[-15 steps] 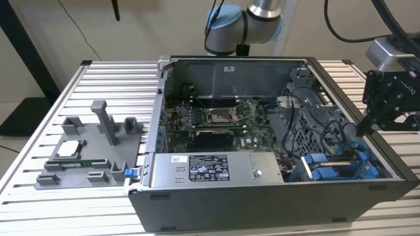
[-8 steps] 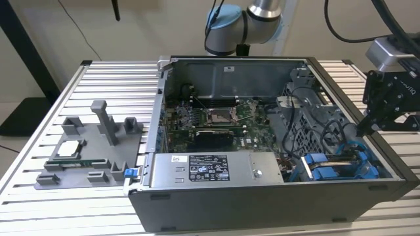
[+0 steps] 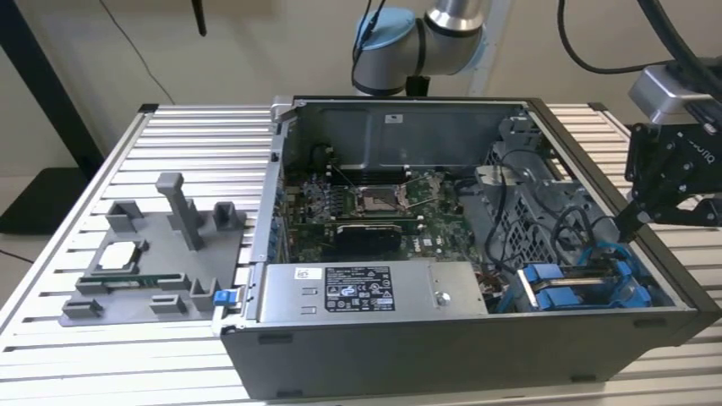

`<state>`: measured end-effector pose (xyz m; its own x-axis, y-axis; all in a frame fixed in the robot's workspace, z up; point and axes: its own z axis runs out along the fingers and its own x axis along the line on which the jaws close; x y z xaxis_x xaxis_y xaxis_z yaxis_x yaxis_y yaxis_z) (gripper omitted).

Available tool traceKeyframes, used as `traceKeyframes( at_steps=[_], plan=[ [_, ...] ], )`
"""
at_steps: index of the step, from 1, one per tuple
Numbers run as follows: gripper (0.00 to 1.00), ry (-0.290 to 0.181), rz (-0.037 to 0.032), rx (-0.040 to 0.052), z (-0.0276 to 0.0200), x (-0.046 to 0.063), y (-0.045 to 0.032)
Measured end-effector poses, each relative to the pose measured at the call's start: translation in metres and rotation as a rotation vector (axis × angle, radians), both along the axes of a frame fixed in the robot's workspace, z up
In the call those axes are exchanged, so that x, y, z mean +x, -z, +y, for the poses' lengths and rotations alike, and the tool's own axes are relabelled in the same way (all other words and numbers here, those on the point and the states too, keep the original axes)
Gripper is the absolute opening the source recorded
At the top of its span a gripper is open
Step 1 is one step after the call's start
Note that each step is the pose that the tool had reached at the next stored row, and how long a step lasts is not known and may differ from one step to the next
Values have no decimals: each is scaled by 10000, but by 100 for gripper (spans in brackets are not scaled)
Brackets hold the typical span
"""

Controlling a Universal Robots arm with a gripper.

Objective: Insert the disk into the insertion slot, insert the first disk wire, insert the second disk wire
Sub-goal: 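Insert the second disk wire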

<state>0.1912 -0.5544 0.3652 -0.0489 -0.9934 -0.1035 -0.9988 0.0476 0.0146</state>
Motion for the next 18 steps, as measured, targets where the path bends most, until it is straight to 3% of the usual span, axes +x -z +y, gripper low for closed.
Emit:
traceKeyframes(
  at_steps=[3,8,9,12,18],
  plan=[
    [0,0,0,0,-1,0,-1],
    [0,1,8,0,-6,0,-69],
    [100,1,9,2,-8,0,-76],
    [100,0,10,-24,-12,0,-79],
    [100,2,32,-371,-13,6,-59]
  ],
)
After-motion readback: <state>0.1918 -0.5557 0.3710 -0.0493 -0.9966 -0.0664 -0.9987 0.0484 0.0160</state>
